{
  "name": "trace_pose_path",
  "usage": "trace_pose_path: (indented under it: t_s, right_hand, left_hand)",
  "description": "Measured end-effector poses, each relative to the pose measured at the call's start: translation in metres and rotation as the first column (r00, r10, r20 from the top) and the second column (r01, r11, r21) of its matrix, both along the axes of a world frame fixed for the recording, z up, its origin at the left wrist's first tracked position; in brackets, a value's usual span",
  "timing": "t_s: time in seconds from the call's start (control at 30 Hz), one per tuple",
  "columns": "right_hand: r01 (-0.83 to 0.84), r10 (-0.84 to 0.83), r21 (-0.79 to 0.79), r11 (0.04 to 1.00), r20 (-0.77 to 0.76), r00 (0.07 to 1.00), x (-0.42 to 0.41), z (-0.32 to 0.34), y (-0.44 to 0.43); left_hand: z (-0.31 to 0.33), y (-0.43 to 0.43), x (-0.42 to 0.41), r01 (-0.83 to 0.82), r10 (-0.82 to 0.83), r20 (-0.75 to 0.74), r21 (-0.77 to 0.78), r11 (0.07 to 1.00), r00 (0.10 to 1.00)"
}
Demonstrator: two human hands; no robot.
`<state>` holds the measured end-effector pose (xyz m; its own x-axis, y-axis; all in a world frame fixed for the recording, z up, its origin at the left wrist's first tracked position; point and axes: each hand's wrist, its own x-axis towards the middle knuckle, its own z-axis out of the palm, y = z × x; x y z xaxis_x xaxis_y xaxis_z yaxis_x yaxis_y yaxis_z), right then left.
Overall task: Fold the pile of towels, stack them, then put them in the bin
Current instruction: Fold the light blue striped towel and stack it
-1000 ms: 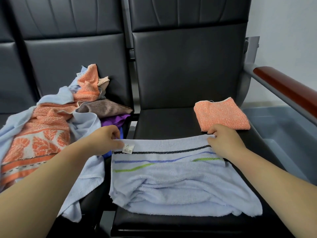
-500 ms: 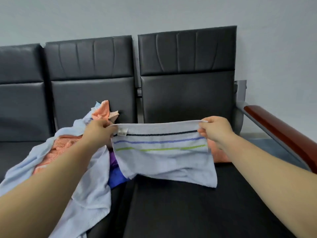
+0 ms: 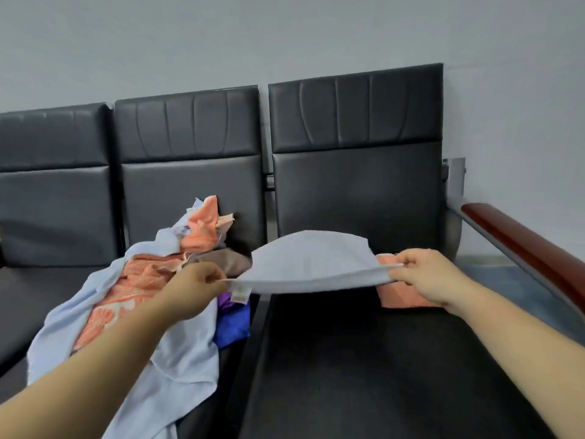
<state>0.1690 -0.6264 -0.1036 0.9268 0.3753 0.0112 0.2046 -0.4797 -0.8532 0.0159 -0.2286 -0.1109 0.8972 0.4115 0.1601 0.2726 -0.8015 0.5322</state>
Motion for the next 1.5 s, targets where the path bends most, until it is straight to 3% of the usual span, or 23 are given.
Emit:
trace_pose_path:
  t_s: [0.07,0.17,0.23,0.4,0.47,0.6,0.67,0.73,0.87,0.97,1.07,1.23,1.37,1.5]
  right_hand:
    - [-0.058,0.048,-0.175,0.983,-0.065,0.997,-0.008,-0.041,-0.008]
    - [-0.1,0.08,-0.376,0.921,-0.068,0.994,-0.016,-0.08,-0.01]
    - [-0.108,0.094,-0.391,0.914,-0.054,0.994,-0.02,-0.087,-0.008]
    - [-0.05,0.046,-0.222,0.974,-0.021,0.999,-0.023,-0.086,-0.002]
    - [-0.069,0.054,-0.244,0.967,-0.065,0.996,-0.022,-0.084,-0.001]
    - [-0.171,0.025,-0.423,0.89,-0.329,0.944,-0.022,-0.075,-0.002]
    - [-0.157,-0.011,-0.426,0.891,-0.366,0.93,-0.022,-0.076,-0.002]
    - [-0.119,-0.011,-0.395,0.911,-0.311,0.95,-0.023,-0.08,0.003]
    - [-0.104,0.096,-0.37,0.923,-0.038,0.995,-0.032,-0.101,0.021]
    - [-0.122,0.143,-0.375,0.919,0.03,0.989,-0.042,-0.119,0.031]
    - [-0.078,0.15,-0.542,0.837,0.09,0.985,-0.042,-0.127,0.025]
    - [-0.005,0.065,-0.745,0.667,0.052,0.996,-0.029,-0.123,-0.019]
    - [0.007,-0.037,-0.651,0.759,-0.034,0.999,-0.016,-0.118,-0.046]
    - [0.195,-0.202,-0.458,0.868,0.034,0.979,-0.013,-0.12,-0.055]
  left_hand:
    - [-0.041,-0.005,-0.007,0.044,-0.038,-0.166,0.031,0.999,0.985]
    - [-0.078,-0.01,-0.014,0.058,-0.056,-0.192,0.006,0.998,0.98]
    - [-0.086,-0.014,-0.014,0.064,-0.068,-0.165,-0.027,0.998,0.984]
    - [-0.078,-0.019,-0.014,0.066,-0.087,-0.057,-0.306,0.95,0.995]
    - [-0.077,-0.016,-0.016,0.072,-0.12,-0.118,-0.348,0.935,0.986]
    - [-0.076,-0.014,-0.028,-0.034,-0.148,-0.313,-0.509,0.86,0.938]
    - [-0.081,-0.012,-0.031,-0.076,-0.165,-0.387,-0.537,0.84,0.907]
    - [-0.087,-0.012,-0.031,-0.12,-0.145,-0.421,-0.541,0.832,0.895]
    - [-0.097,-0.018,-0.022,-0.175,-0.051,-0.36,-0.567,0.805,0.931]
    - [-0.106,-0.032,-0.015,-0.176,0.009,-0.297,-0.541,0.822,0.955]
    - [-0.109,-0.048,-0.008,-0.156,0.016,-0.269,-0.508,0.847,0.963]
    - [-0.109,-0.068,0.001,-0.061,-0.135,-0.253,-0.639,0.767,0.958]
    - [-0.111,-0.079,0.012,-0.029,-0.156,-0.242,-0.619,0.784,0.958]
    - [-0.109,-0.078,0.02,-0.08,-0.115,-0.256,-0.642,0.763,0.96]
